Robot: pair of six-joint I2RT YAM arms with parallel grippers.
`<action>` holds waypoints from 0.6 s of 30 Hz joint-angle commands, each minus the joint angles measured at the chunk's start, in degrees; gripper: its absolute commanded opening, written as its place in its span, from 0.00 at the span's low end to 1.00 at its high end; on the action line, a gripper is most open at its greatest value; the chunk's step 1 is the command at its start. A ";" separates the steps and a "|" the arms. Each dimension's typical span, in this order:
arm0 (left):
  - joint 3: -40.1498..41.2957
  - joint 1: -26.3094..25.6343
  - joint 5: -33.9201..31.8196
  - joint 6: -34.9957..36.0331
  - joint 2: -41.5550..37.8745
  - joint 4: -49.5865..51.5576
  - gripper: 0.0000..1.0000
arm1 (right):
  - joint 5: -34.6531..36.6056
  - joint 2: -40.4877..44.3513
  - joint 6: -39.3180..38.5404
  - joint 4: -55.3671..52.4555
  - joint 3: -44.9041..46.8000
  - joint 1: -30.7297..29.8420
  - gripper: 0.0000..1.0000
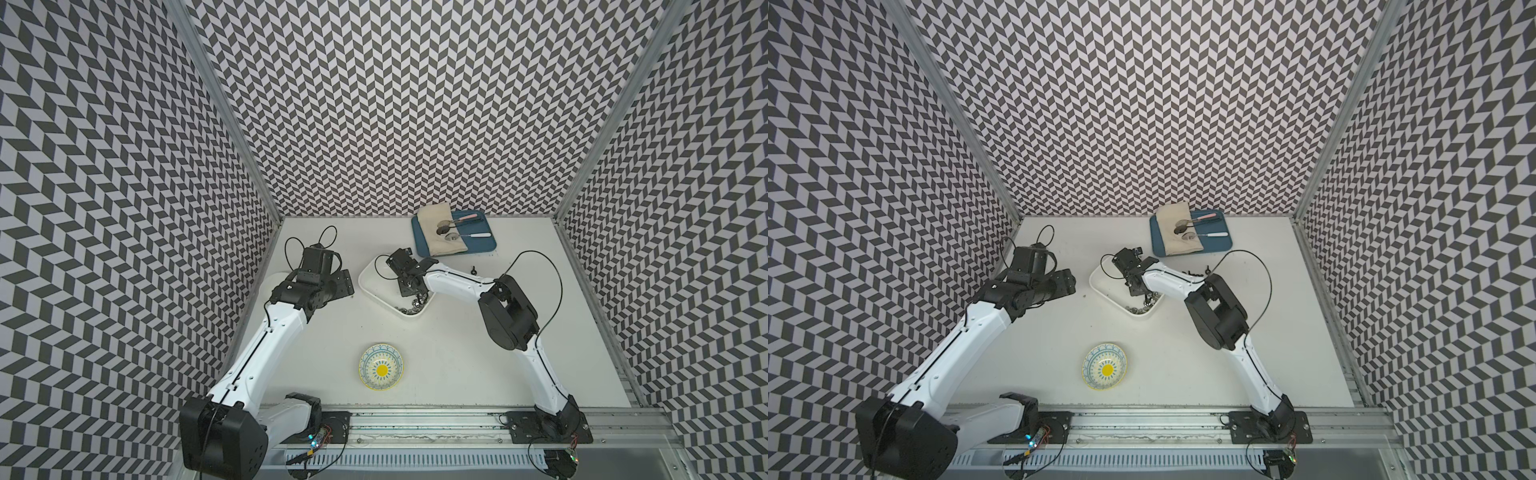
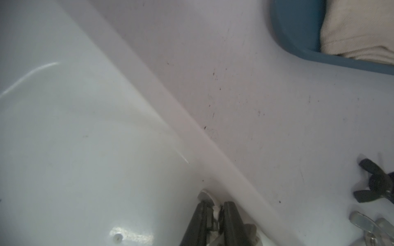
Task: Take out the wing nut from the storage box
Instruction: Pick up the wing nut from the storage box.
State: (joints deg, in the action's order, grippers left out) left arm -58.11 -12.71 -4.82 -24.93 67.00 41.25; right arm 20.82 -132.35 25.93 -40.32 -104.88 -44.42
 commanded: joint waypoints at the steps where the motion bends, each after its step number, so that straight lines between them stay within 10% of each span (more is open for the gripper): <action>1: -0.17 0.30 0.49 0.85 -1.00 -0.13 0.79 | -1.31 -1.92 -0.09 1.11 -0.96 0.40 0.18; 18: -0.08 0.34 0.77 0.58 -0.65 -0.77 0.79 | -5.88 -3.03 -3.09 2.60 -1.82 0.83 0.06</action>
State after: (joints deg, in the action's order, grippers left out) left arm -58.11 -12.71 -4.64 -24.95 67.00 41.23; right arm 17.82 -133.27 23.59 -37.89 -106.45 -43.94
